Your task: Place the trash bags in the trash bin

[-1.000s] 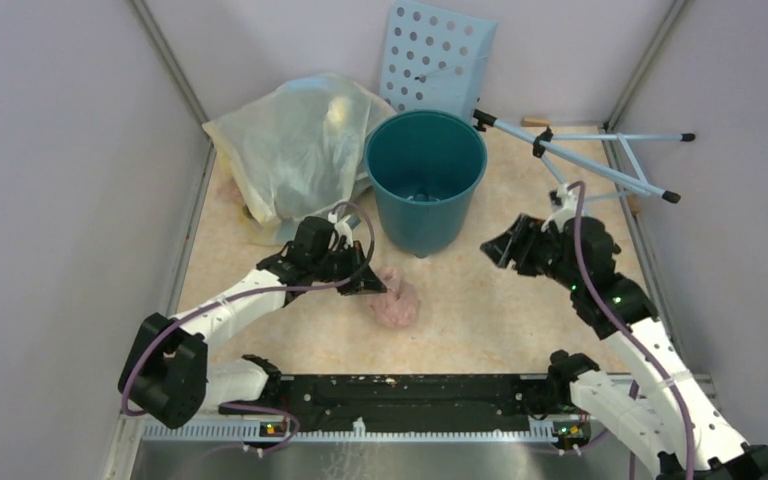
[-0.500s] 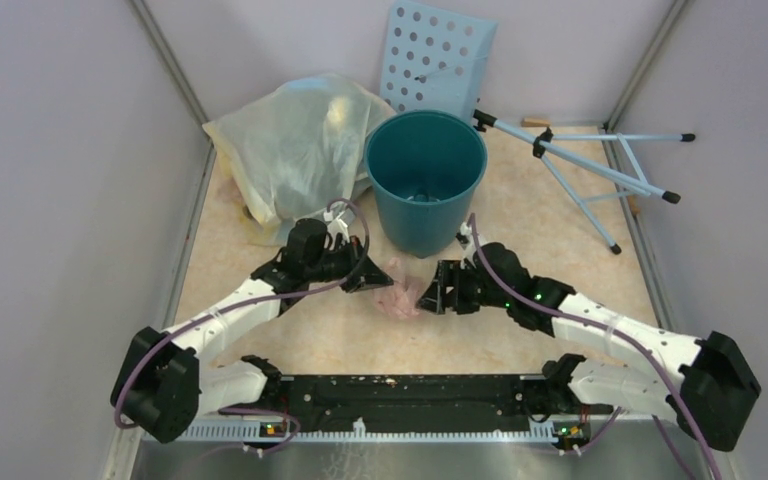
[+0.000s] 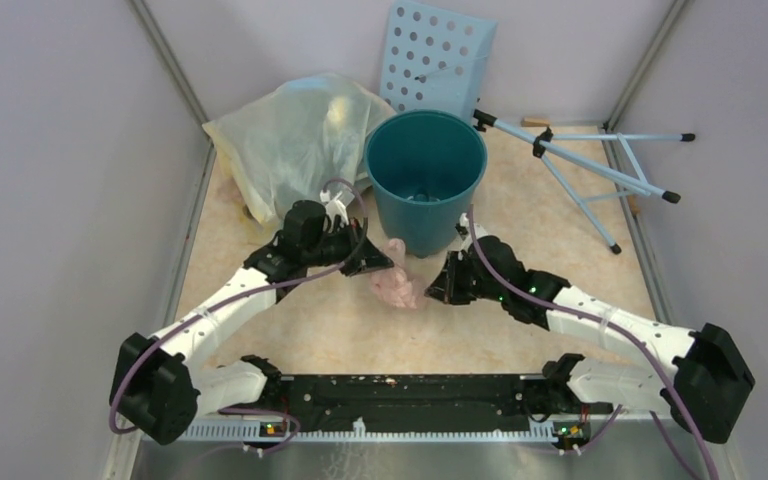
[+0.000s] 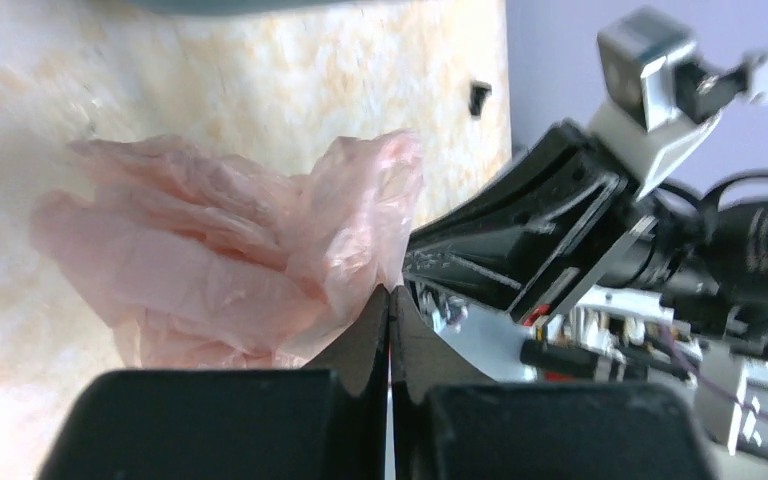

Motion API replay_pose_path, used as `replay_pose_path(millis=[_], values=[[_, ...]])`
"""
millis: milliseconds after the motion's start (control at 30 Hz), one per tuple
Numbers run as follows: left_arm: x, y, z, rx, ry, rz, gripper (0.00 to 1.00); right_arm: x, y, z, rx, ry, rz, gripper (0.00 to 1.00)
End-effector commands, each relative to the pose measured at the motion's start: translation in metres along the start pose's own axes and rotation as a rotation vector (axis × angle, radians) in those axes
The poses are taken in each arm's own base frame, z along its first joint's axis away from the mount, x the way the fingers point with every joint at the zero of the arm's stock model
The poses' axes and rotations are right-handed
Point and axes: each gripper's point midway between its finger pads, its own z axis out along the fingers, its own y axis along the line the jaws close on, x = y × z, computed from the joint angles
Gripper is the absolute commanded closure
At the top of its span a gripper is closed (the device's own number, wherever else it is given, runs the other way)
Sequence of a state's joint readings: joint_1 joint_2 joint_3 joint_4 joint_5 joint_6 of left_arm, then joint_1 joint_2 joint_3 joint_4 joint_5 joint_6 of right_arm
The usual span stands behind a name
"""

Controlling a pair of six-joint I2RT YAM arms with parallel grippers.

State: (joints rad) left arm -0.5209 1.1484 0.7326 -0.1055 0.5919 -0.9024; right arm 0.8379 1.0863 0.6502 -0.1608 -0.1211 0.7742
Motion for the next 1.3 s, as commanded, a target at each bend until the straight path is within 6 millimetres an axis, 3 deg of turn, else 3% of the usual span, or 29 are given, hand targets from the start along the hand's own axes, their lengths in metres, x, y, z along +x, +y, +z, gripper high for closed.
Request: replay_pose_path(millis=[0,133,233,300,400,467,500,567,633,800,900,1000,1267], values=[[-0.027,0.022,-0.015,-0.246,-0.093,0.041,1.0,-0.024,-0.024,-0.026,0.169,-0.123,0.031,1.0],[-0.03,0.078,-0.04,-0.542,-0.141,-0.01,1.0,-0.031,-0.057,-0.051,0.301,-0.188,0.075,1.0],[-0.023,0.095,-0.046,-0.579,-0.145,-0.059,1.0,-0.034,-0.087,-0.074,0.453,-0.244,0.132,1.0],[-0.016,0.109,-0.051,-0.62,-0.152,-0.126,1.0,-0.029,-0.119,-0.101,0.645,-0.298,0.221,1.0],[-0.003,0.131,-0.06,-0.701,-0.135,-0.204,1.0,-0.035,-0.127,-0.119,0.69,-0.376,0.244,1.0],[0.003,0.134,-0.057,-0.682,-0.115,-0.218,1.0,-0.042,-0.112,-0.11,0.59,-0.376,0.182,1.0],[0.005,0.129,-0.051,-0.634,-0.099,-0.213,1.0,-0.044,-0.093,-0.098,0.47,-0.344,0.117,0.98],[0.01,0.11,-0.036,-0.485,-0.056,-0.209,1.0,-0.039,-0.049,-0.074,0.207,-0.267,0.021,0.72],[0.014,0.088,-0.024,-0.331,-0.02,-0.213,1.0,-0.028,-0.019,-0.054,0.028,-0.184,0.008,0.48],[0.018,0.056,-0.017,-0.121,0.006,-0.213,1.0,-0.009,0.021,-0.021,-0.13,-0.073,-0.069,0.3],[0.021,0.05,-0.017,-0.073,0.012,-0.228,1.0,-0.003,0.029,-0.002,-0.123,-0.02,-0.131,0.29],[0.02,0.053,-0.017,-0.092,0.011,-0.226,1.0,0.007,0.022,0.013,-0.101,0.027,-0.147,0.29],[0.02,0.045,-0.014,-0.042,0.023,-0.268,1.0,0.023,0.023,0.028,-0.15,0.078,-0.094,0.35]])
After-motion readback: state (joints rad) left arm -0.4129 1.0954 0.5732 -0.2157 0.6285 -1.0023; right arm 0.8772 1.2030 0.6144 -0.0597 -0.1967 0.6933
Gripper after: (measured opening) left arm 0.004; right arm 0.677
